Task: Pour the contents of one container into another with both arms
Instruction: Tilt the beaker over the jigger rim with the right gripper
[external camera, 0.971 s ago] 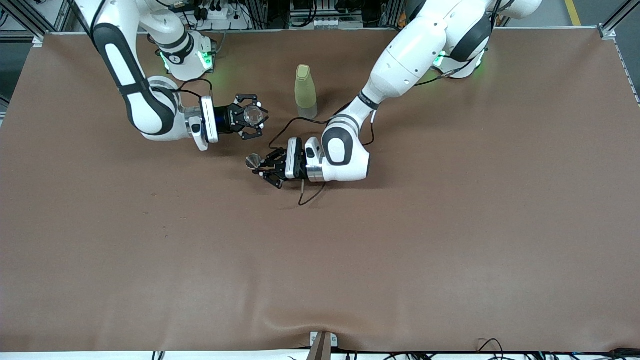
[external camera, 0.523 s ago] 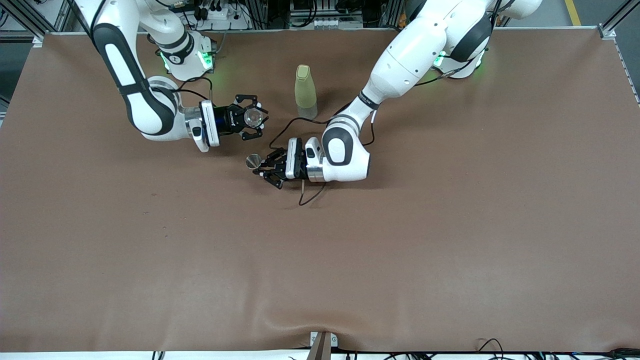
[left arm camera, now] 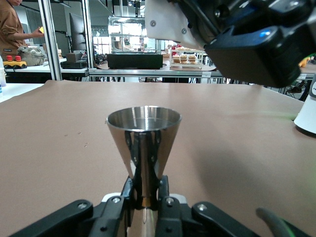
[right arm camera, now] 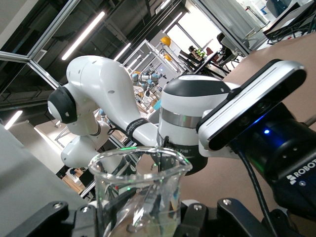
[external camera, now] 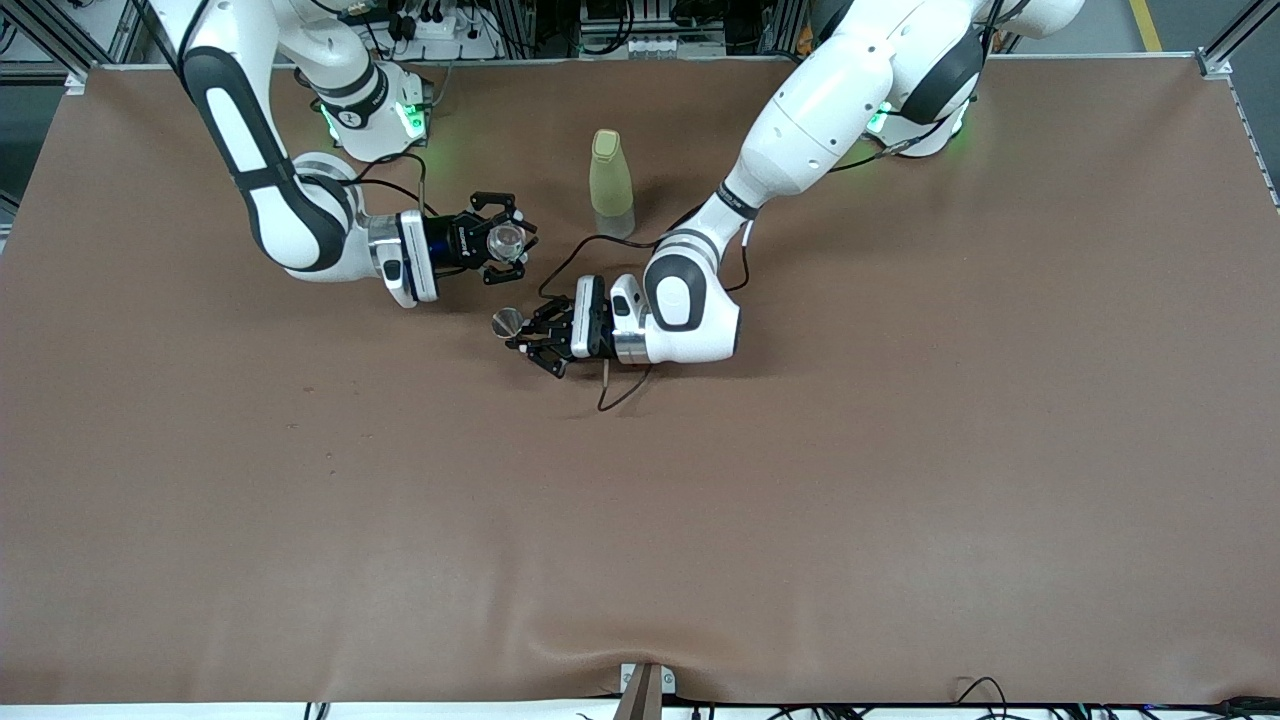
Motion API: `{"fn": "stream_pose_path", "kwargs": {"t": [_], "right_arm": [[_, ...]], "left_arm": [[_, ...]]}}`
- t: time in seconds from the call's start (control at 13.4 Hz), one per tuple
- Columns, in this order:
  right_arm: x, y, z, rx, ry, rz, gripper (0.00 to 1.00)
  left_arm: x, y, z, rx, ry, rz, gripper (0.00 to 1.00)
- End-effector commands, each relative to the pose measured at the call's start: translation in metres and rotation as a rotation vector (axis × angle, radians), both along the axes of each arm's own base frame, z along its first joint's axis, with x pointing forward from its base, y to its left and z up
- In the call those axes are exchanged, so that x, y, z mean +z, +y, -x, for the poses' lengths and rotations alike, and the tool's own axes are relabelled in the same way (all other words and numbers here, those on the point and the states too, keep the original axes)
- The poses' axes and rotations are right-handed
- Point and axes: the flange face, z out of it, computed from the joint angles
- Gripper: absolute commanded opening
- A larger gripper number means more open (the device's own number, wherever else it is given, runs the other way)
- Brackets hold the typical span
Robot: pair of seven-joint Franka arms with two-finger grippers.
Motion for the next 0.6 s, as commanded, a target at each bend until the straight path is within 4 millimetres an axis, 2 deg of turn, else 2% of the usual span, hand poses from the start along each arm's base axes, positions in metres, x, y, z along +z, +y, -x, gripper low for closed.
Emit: {"fn": "stream_pose_path", "kwargs": {"t": [0.0,0.52], "right_arm": [[0.0122,0.009,-0.0004,-0.029,0.034,-0.003,0.0],[0.0129,0.011,-0.0007,-0.039,0.093,-0.008,0.0]], "left_arm": [[0.0019,-0.0003,0.0001,0.015,-0.013,0.011,0.0],[0.003,0.0002,-0.001,0.017,-0.013,0.012,0.0]]}}
